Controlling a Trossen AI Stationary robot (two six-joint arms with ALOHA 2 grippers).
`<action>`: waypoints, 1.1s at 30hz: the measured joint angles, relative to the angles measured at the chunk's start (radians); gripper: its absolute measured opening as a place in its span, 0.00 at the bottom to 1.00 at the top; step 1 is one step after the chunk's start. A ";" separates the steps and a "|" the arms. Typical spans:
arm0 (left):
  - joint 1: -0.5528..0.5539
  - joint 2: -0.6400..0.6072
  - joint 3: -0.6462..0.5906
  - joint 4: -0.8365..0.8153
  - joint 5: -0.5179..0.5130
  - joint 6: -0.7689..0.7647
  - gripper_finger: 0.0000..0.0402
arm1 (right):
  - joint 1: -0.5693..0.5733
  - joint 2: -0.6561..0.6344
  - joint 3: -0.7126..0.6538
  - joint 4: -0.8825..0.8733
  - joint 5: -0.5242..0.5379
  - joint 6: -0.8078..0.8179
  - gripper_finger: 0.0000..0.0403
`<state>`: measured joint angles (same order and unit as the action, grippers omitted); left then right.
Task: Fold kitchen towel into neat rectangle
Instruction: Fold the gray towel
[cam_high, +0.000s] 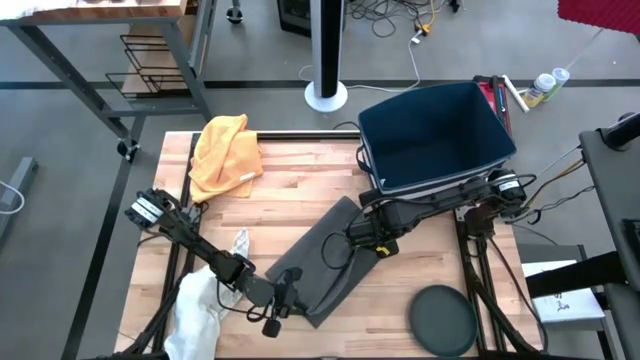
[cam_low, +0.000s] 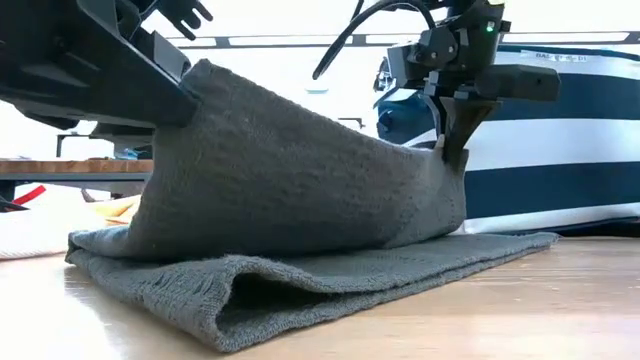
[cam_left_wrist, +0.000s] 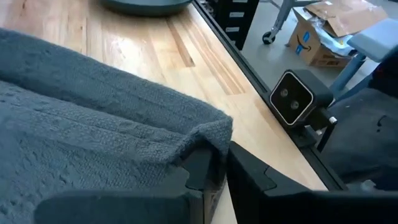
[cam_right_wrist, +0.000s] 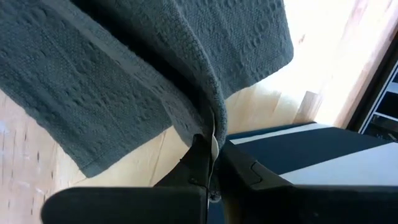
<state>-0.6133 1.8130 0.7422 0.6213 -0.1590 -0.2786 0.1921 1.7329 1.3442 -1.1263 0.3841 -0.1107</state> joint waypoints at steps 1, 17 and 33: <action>0.000 0.000 0.000 -0.004 0.007 -0.003 0.11 | 0.000 0.000 -0.004 0.001 0.000 0.003 0.02; 0.016 0.000 -0.005 -0.031 0.037 -0.019 0.31 | 0.036 0.000 -0.046 0.010 -0.105 0.044 0.02; 0.021 0.000 0.003 -0.093 -0.015 0.034 0.33 | 0.066 0.000 -0.046 -0.023 -0.291 0.090 0.09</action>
<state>-0.5919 1.8130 0.7448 0.5280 -0.1745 -0.2443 0.2581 1.7329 1.2980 -1.1496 0.0933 -0.0205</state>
